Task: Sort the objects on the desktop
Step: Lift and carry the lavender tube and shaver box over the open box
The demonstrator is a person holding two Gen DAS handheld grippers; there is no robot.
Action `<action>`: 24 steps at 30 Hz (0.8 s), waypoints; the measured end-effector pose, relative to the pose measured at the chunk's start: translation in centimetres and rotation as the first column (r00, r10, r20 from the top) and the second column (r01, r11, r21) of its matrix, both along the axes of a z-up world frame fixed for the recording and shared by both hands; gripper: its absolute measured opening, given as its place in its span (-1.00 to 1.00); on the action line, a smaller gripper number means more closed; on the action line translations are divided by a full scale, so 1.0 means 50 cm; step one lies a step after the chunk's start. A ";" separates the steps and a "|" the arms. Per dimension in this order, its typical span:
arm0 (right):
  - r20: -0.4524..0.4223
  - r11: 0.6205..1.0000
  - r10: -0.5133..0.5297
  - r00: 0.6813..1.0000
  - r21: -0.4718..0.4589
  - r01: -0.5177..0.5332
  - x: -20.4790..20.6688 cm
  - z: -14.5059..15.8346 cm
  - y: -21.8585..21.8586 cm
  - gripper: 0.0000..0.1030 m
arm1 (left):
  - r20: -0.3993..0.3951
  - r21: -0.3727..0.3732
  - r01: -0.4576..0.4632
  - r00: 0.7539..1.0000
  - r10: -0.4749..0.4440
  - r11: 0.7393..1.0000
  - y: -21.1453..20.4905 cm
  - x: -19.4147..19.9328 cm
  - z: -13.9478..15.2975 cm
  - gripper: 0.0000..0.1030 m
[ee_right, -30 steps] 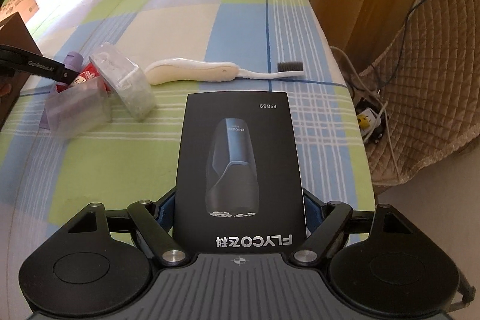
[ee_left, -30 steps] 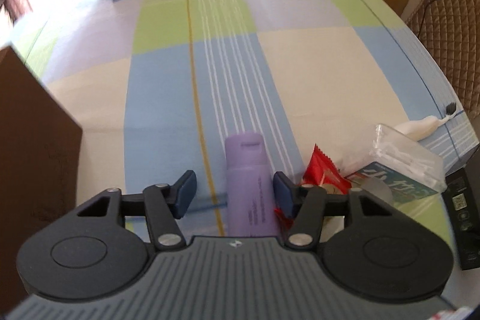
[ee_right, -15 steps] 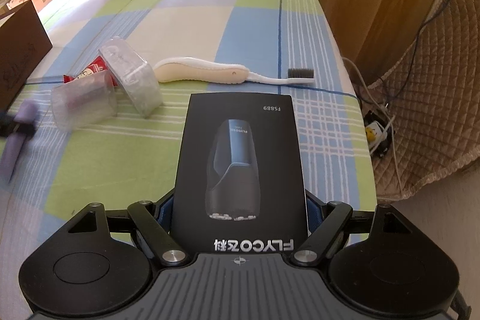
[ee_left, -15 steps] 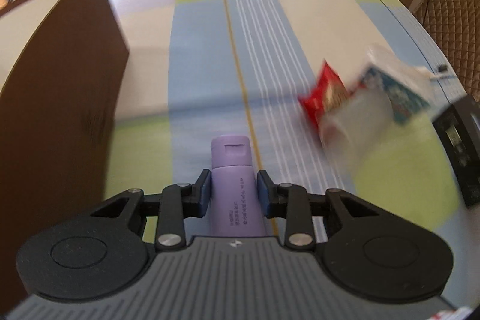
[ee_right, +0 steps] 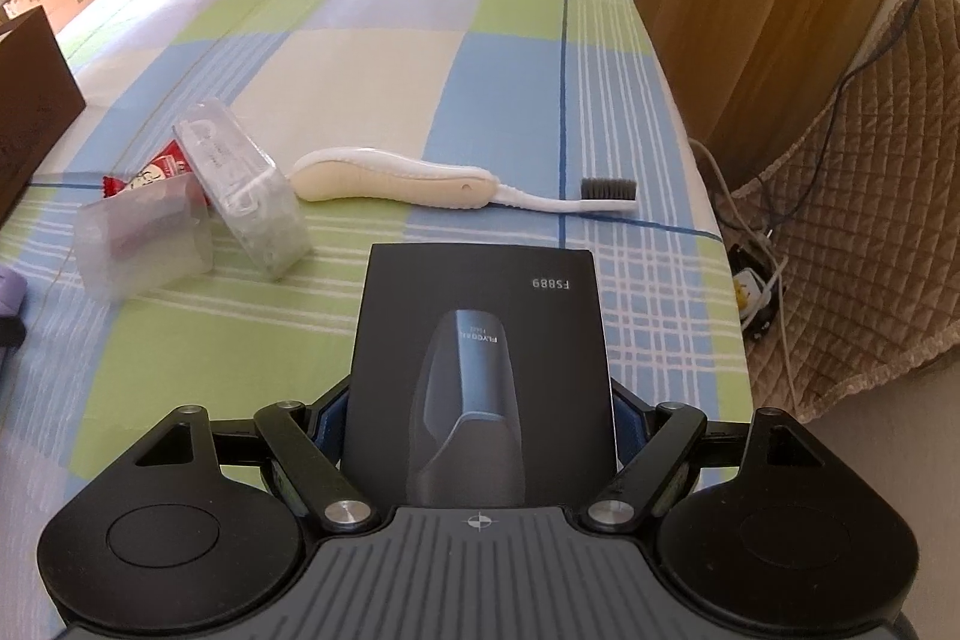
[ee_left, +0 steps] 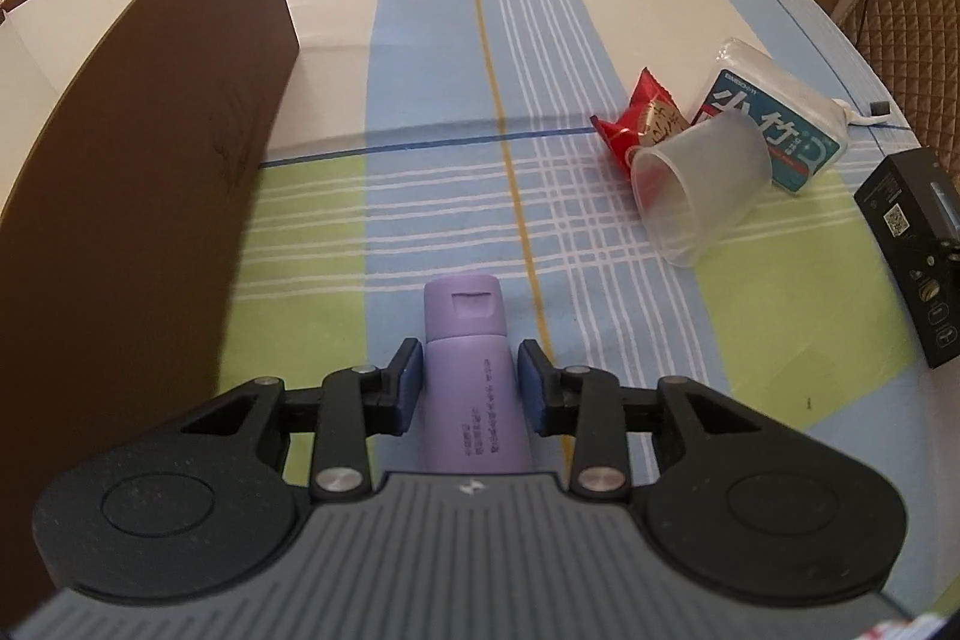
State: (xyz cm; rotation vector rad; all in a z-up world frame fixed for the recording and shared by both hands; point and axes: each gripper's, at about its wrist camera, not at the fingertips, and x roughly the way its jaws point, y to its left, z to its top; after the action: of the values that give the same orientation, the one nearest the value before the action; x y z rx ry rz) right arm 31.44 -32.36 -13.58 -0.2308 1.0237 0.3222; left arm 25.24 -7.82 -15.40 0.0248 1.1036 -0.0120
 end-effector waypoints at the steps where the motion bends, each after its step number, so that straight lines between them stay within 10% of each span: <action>1: -0.002 1.000 -0.006 1.000 -0.003 0.006 0.001 0.000 0.001 0.51 | 0.000 -0.003 0.005 1.000 -0.005 1.000 0.000 -0.003 0.000 -0.45; 24: -0.056 0.994 0.075 0.996 0.090 -0.070 -0.111 0.015 0.020 0.48 | -0.006 -0.027 0.054 0.999 -0.054 0.998 -0.025 -0.131 0.021 -0.48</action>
State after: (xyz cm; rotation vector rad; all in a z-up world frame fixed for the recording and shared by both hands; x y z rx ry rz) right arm 25.89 -31.33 -12.82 -0.1803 1.0584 0.4412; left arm 18.67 -9.05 -14.35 0.0308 1.1089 -0.0753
